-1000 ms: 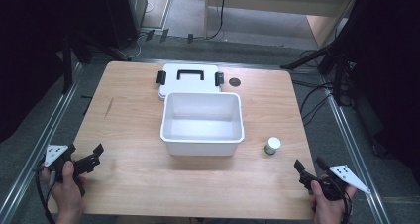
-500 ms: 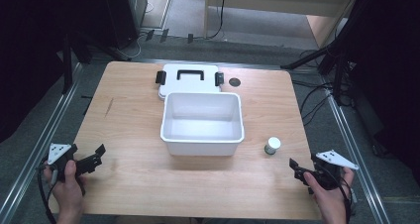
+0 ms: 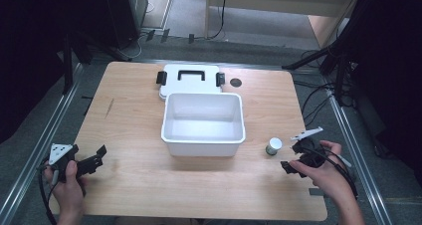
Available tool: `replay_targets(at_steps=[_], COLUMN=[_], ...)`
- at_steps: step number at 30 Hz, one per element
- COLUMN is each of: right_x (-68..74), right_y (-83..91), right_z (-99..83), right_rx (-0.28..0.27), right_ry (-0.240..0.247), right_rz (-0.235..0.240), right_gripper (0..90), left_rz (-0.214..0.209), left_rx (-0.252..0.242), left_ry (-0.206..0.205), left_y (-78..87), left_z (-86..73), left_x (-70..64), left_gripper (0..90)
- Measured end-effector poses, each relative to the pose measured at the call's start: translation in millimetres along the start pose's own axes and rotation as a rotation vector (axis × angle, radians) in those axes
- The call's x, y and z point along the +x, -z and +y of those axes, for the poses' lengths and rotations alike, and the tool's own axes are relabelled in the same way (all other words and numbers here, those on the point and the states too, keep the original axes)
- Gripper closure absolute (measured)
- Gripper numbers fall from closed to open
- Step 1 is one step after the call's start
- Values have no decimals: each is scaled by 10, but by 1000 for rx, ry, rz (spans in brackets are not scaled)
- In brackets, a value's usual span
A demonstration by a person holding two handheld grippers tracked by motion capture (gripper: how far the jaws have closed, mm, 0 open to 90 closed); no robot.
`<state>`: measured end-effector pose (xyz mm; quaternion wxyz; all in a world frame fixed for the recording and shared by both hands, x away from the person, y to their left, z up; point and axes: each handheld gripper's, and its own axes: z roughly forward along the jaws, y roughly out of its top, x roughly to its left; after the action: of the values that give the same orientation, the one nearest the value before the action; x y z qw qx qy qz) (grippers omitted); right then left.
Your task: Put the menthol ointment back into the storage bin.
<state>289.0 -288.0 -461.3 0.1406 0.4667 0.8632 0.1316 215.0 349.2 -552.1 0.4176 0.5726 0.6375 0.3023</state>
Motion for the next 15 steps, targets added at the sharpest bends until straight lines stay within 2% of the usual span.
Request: replay_targets(at_steps=[1,2,4,6,7,8,9,11,15], right_x=[22,22,45,49,62,62,72,70,82], right_y=[-1,-1,-8,-14,-33,-33,-60,-79,-156], right_z=[92,92,231,261,337,337,409,443,596], right_rx=[47,47,113,130,169,169,202,211,232], right_ry=[21,21,27,26,32,32,30,37,20], right_rz=[6,6,24,29,31,31,29,31,38], right_gripper=[142,142,148,148,158,158,162,167,207], left_rz=[-1,-1,0,-1,-1,-1,-3,-3,-5], left_rx=[1,1,3,5,4,4,7,9,8], left_ry=[-1,-1,-2,-3,-2,-2,-4,-2,2], left_y=[-1,-1,-4,-4,-9,-9,-11,-12,-14], left_z=[1,1,1,1,2,2,3,3,3], left_x=[1,1,-1,0,-4,-4,-4,-6,-4], left_gripper=[3,3,3,3,3,3,3,3,3])
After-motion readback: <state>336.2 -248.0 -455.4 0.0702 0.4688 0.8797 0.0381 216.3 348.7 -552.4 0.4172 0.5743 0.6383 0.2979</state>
